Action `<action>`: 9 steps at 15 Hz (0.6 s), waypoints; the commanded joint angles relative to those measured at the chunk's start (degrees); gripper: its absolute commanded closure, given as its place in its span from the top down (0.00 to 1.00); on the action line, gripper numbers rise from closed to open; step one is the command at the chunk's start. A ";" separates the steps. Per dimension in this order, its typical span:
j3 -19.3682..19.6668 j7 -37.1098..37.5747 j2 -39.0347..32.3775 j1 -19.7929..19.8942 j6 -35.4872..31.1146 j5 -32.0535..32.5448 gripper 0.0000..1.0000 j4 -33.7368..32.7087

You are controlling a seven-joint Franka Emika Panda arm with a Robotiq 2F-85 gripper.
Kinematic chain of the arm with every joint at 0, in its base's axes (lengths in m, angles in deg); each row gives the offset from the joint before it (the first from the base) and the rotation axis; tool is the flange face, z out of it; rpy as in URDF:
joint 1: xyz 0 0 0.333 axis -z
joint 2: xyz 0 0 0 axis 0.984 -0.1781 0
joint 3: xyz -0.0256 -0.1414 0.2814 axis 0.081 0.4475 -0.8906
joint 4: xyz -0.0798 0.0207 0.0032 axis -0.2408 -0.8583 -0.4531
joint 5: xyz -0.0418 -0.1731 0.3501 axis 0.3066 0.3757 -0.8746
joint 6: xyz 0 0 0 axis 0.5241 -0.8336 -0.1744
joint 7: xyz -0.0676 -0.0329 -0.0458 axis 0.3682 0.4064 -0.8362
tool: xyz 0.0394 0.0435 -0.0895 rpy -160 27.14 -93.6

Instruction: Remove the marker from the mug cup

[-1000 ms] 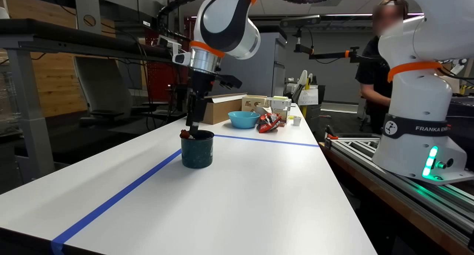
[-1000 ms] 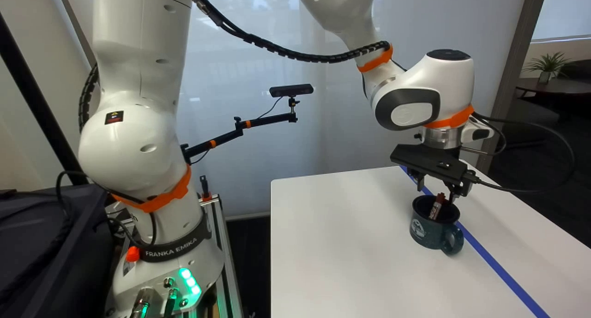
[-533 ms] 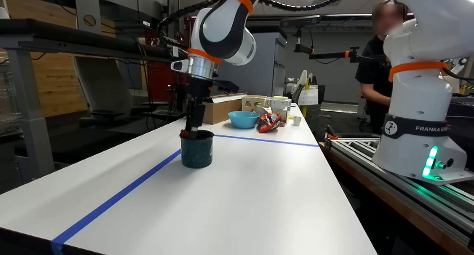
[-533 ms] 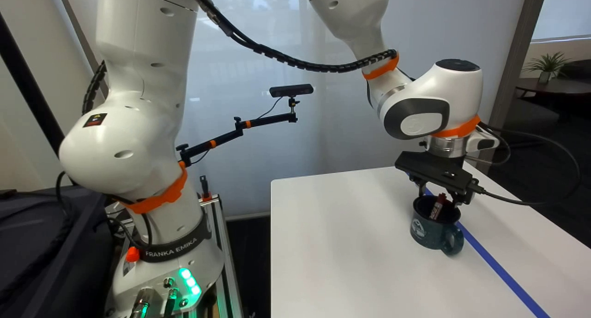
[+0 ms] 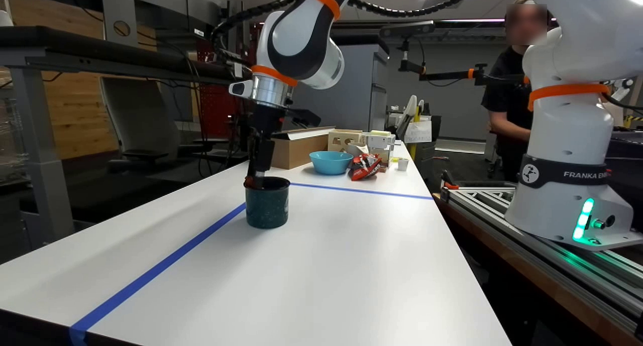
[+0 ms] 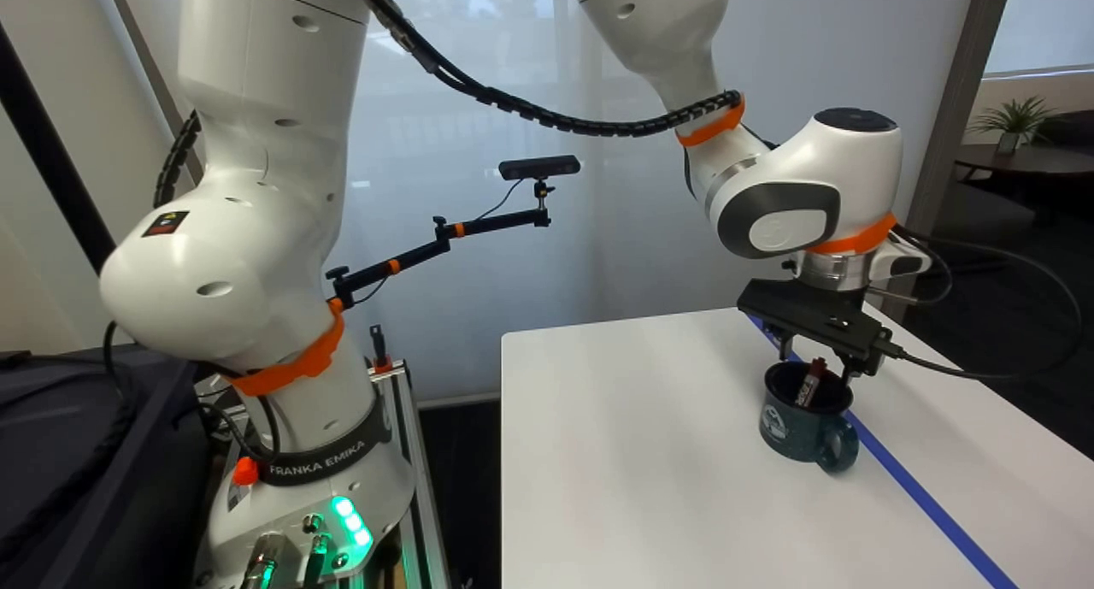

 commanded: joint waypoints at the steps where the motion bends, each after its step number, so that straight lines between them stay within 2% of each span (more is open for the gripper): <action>1: -1.35 1.83 0.13 1.44 1.19 2.00 0.63 -0.73; 2: -1.29 1.94 0.29 1.41 1.24 2.15 0.52 -0.60; 4: -1.41 2.21 0.63 1.33 1.22 2.19 0.47 -0.47; 5: -1.44 2.47 0.84 1.31 1.26 2.28 0.46 -0.33; 6: -1.51 2.52 0.79 1.37 1.26 2.31 0.51 -0.36; 7: -1.46 2.71 0.92 1.35 1.22 2.40 0.49 -0.25; 8: -1.51 2.72 0.94 1.40 1.24 2.42 0.53 -0.23; 9: -1.48 2.80 1.03 1.44 1.27 2.48 0.53 -0.11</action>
